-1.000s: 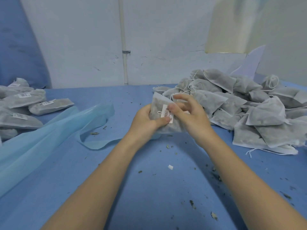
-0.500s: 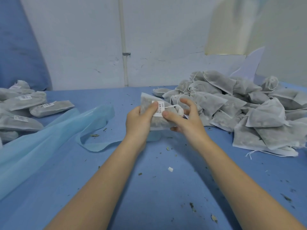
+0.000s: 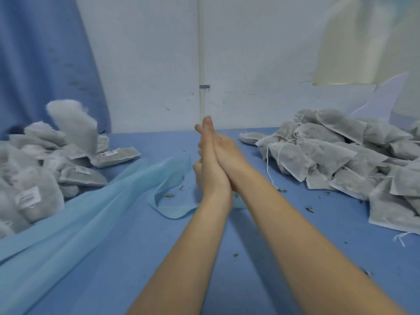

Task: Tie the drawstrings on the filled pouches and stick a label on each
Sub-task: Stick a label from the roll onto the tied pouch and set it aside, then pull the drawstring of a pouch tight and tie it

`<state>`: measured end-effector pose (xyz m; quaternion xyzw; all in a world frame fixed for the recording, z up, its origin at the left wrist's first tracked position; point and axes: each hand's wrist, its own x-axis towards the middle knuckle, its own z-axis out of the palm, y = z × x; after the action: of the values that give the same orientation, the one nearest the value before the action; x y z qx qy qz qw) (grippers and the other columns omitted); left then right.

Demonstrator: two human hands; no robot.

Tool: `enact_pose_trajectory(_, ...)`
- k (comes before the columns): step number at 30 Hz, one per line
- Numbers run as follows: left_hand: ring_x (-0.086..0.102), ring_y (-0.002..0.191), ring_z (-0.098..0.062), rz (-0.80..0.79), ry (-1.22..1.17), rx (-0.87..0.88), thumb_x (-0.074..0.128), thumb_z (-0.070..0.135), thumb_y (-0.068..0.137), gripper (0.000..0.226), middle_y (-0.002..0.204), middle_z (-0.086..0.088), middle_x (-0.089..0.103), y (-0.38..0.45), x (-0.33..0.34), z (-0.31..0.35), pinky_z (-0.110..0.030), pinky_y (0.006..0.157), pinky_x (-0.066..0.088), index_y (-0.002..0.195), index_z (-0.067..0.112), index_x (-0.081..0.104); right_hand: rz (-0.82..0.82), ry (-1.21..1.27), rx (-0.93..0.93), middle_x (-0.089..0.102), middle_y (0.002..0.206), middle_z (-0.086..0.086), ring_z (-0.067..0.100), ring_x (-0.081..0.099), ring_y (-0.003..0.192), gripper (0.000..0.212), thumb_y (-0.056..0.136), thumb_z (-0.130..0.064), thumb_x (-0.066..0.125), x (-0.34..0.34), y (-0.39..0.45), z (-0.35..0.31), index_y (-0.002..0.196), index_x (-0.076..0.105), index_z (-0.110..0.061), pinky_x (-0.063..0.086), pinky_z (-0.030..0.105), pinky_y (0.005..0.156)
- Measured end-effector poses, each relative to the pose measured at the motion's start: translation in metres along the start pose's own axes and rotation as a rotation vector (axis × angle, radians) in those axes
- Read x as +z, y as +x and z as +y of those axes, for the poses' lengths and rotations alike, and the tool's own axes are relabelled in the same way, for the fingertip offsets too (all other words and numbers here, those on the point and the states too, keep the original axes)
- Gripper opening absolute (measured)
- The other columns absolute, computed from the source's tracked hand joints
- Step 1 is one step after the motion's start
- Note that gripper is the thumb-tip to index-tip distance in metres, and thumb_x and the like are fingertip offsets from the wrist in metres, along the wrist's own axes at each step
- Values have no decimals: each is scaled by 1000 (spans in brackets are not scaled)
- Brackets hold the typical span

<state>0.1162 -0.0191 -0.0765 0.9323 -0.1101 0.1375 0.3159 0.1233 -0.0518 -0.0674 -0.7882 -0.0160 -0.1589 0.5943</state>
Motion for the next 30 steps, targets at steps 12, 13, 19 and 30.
enact_pose_trajectory(12, 63, 55, 0, -208, -860, -67, 19, 53, 98, 54, 52, 11, 61, -33, 51, 30, -8, 58, 45, 68, 28, 57, 313, 104, 121, 73, 93, -4, 2, 66, 74, 20, 96, -20, 53, -84, -45, 28, 92, 72, -28, 48, 15, 56)
enact_pose_trajectory(13, 63, 51, 0, -238, -833, -50, 19, 48, 99, 55, 56, 8, 65, -35, 59, 36, -8, 56, 44, 69, 26, 59, 345, 124, 113, 71, 85, -5, -1, 63, 65, 20, 95, -16, 54, -96, -50, 33, 93, 72, -25, 45, 12, 51)
enact_pose_trajectory(19, 69, 64, -22, -310, -777, -80, 40, 7, 89, 29, 70, 0, 64, -21, 92, 72, -17, 60, 51, 66, 18, 53, 536, 212, 131, 65, 79, -6, 5, 58, 65, 27, 94, -7, 51, -146, -68, 60, 81, 68, -23, 50, 16, 59)
enact_pose_trajectory(30, 56, 48, -20, -375, -952, -476, 58, -6, 85, 10, 73, -18, 62, 8, 143, 102, -31, 58, 50, 94, -9, 59, 670, 498, 196, 59, 70, 1, 7, 47, 49, 24, 93, 0, 48, -173, -65, 73, 82, 65, -12, 41, 16, 45)
